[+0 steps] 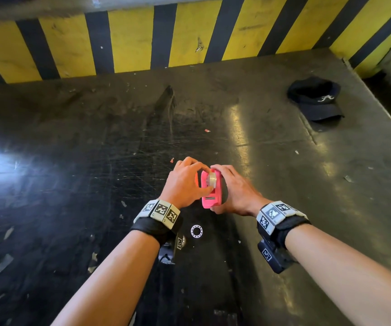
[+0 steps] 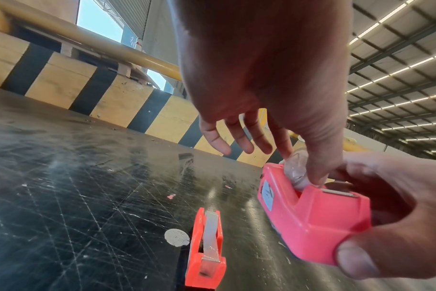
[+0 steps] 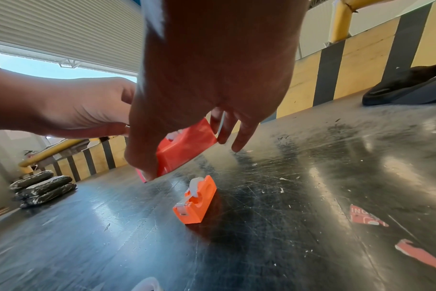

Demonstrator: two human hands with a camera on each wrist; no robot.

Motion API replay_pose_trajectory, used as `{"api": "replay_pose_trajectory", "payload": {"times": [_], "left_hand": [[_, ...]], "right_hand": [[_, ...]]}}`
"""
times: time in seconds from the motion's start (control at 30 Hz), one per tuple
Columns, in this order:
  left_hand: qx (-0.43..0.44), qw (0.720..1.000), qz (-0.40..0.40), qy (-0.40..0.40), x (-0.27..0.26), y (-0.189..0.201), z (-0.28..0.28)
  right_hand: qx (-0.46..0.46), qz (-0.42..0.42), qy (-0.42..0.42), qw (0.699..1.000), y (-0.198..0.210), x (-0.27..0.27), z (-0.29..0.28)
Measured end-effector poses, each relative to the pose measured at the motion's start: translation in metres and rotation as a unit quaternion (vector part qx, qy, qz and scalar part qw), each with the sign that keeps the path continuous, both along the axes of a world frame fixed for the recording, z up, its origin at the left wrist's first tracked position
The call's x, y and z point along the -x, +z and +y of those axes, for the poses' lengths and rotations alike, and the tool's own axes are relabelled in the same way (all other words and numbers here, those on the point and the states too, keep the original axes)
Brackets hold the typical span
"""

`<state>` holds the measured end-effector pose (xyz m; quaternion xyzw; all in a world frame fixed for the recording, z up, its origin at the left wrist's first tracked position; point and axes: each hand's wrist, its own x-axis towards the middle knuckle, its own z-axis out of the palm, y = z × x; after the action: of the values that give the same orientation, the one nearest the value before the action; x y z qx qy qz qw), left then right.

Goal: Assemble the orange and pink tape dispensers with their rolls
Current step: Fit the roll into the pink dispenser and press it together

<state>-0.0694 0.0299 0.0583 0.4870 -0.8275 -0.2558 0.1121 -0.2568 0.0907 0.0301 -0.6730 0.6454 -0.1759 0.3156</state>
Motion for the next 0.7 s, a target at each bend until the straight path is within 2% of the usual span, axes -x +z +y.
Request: {"api": "replay_pose_trajectory", "payload": {"times": [0.27,0.43,0.7], "left_hand": [[-0.048,0.995,0.084,0.001,-0.0054,0.0015,0.0041],[-0.061,0.994,0.093,0.005,-0.0089,0.0017,0.0054],[-0.063,0.996,0.064,0.009,-0.0095,0.0005,0.007]], "right_hand": [[0.013,-0.044,-0.017,0.999,0.0043,-0.0027,0.0036],[0.014,-0.041,-0.006,0.999,0.0061,-0.0016,0.0042],[0.02,-0.054,-0.018,0.998,0.0061,-0.0015,0.0069]]}}
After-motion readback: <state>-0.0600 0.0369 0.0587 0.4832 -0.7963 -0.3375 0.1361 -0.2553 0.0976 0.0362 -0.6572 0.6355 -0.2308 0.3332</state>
